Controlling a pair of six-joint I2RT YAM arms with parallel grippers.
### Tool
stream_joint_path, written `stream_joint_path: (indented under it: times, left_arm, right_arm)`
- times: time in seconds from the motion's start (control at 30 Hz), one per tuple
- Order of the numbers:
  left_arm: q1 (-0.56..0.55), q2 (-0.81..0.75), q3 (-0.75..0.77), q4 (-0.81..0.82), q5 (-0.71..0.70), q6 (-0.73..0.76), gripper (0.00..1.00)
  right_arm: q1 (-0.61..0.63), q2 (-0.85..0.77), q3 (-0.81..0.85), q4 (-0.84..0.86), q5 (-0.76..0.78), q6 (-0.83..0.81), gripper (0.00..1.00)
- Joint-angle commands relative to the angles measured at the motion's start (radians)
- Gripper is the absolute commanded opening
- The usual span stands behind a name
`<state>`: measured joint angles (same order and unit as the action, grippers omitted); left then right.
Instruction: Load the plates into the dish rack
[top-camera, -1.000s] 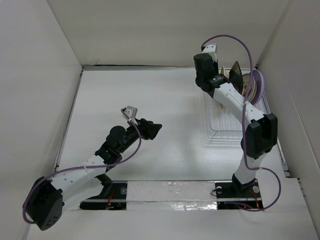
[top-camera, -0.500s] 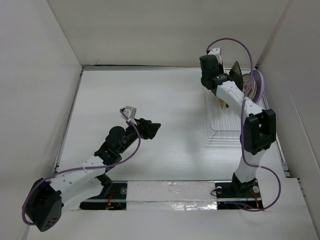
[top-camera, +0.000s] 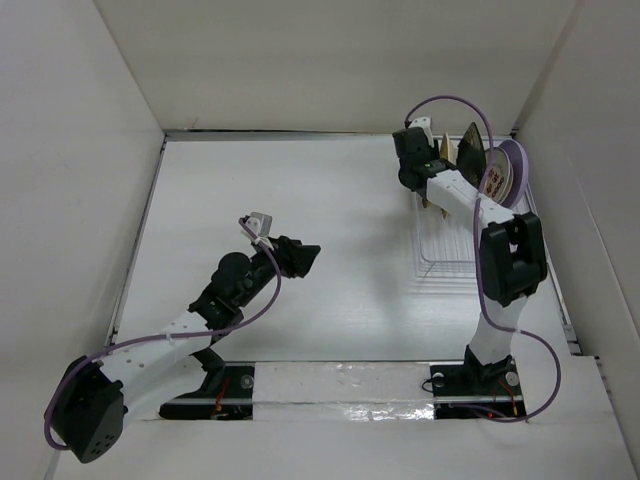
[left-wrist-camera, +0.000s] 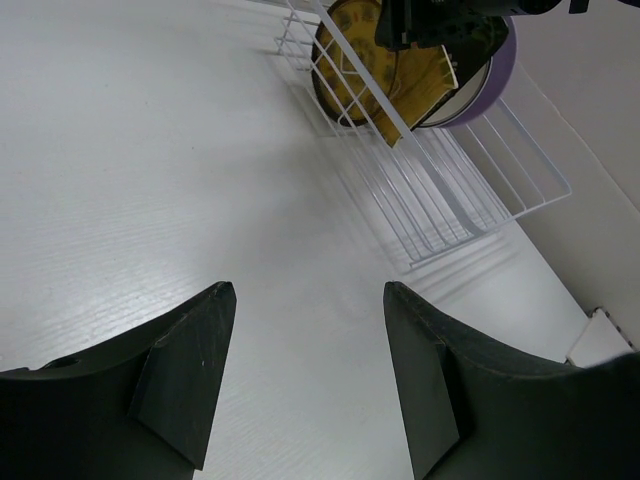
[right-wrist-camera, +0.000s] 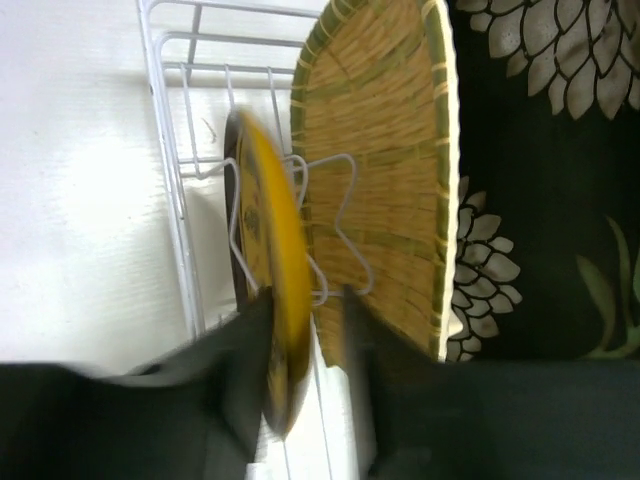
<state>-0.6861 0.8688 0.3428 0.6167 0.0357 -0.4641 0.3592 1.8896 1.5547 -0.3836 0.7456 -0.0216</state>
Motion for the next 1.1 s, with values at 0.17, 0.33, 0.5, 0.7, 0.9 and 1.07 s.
stream_joint_path:
  times: [0.17,0.33,0.5,0.7,0.9,1.07]
  left_arm:
    - [-0.003,0.013,-0.001,0.048,-0.028,0.035,0.58]
    - [-0.003,0.036,-0.005,0.063,-0.076,0.047,0.58]
    - [-0.003,0.046,0.015,0.045,-0.088,0.03,0.59]
    - [-0.003,-0.089,0.064,-0.085,-0.108,-0.039,0.59]
    - [-0.003,-0.28,0.114,-0.233,-0.155,-0.09,0.61]
    - [-0.012,-0.409,0.165,-0.339,-0.171,-0.1,0.61]
  right_arm:
    - [0.018,-0.168,0.016,0.037,-0.026,0.092,0.57]
    - [0.078,-0.443,-0.13,0.086,-0.097,0.159,0.58]
    - [0.184,-0.754,-0.444,0.257,-0.372,0.288,0.04]
    - [0.398,-0.995,-0.744,0.477,-0.52,0.417,0.0]
    - [0.49,-1.11,-0.82,0.488,-0.523,0.42,0.44]
    - [0.514,-1.163,-0.841,0.483,-0.505,0.405,0.55]
